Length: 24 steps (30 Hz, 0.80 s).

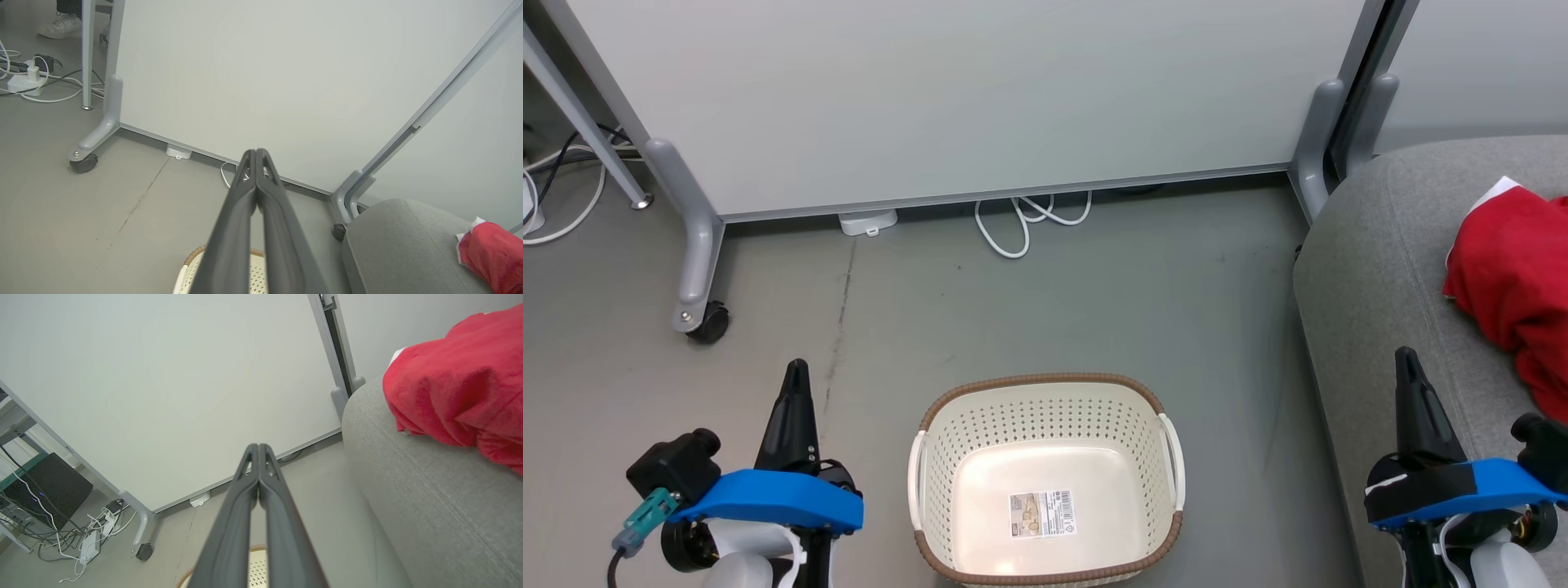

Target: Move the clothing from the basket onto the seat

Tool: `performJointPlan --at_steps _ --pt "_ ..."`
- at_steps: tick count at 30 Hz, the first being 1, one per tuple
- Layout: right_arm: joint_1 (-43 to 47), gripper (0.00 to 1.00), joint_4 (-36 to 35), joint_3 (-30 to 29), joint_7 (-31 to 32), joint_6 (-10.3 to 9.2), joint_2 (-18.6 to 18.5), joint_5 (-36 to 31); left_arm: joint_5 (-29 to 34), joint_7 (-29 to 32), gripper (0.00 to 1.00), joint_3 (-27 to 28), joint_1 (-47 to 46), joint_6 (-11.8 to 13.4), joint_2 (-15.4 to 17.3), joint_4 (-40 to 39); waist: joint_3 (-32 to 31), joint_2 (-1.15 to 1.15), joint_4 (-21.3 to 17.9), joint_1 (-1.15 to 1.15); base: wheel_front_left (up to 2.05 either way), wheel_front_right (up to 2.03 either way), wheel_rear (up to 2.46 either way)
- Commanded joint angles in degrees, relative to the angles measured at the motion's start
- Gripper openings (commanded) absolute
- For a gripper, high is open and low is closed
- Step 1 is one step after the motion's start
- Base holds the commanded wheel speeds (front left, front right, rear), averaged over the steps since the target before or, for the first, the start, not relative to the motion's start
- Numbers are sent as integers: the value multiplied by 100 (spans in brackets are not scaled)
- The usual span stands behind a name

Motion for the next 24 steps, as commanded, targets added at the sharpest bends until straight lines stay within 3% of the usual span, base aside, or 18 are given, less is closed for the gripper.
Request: performJointPlan --at_steps 1,24 --pt "-17 0 -106 2 40 0 -26 203 -194 44 0 51 -65 -9 41 -115 -5 0 -3 0 0 0 0" --pt "57 0 -114 10 528 0 -32 2191 -2107 499 0 239 38 -20 74 -273 -124 0 -67 0 0 0 0"
